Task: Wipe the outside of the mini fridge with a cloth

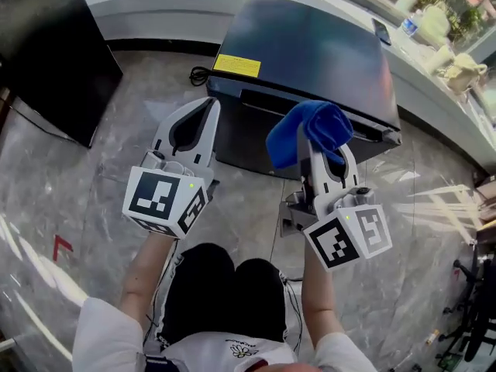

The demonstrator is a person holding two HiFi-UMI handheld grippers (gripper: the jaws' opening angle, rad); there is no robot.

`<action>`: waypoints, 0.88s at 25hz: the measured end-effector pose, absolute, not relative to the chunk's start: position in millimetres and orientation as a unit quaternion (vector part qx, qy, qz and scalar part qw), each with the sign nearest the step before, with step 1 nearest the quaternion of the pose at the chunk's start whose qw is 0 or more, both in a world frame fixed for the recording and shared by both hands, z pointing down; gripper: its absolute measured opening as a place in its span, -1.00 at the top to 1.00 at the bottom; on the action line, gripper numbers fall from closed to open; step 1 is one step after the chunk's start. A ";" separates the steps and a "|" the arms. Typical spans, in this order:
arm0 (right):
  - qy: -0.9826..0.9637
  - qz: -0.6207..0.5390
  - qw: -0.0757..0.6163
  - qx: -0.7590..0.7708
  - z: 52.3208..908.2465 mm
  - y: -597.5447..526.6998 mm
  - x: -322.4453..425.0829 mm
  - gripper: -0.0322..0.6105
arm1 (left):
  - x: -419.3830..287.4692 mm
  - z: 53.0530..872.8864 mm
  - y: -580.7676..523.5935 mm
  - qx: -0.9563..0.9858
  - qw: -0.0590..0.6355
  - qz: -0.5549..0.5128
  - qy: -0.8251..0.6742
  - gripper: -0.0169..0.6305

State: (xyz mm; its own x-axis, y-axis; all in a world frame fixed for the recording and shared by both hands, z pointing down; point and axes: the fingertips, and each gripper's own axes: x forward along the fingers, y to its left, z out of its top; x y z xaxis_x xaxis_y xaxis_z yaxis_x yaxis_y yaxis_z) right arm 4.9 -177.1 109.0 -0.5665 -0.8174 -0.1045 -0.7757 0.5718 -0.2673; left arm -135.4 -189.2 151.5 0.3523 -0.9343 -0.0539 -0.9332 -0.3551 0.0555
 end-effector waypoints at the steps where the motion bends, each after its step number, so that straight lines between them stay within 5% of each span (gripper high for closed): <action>1: 0.880 -0.094 0.111 -0.451 121.3 -174.3 3.6 0.74 | -134.2 164.8 -186.1 0.823 0.006 -0.035 -0.568 0.93; 22: 0.900 -0.077 0.092 -0.419 189.1 -172.9 -52.5 0.74 | -141.8 233.7 -183.7 0.809 0.019 -0.056 -0.584 0.93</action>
State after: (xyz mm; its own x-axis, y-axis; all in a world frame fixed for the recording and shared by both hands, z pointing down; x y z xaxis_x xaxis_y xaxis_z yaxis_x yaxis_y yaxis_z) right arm -52.5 -172.9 189.1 -0.6319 -0.7684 -0.1014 -0.7397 0.6370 -0.2169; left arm -141.8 -183.7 233.7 0.3111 -0.9479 -0.0685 -0.9437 -0.3167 0.0956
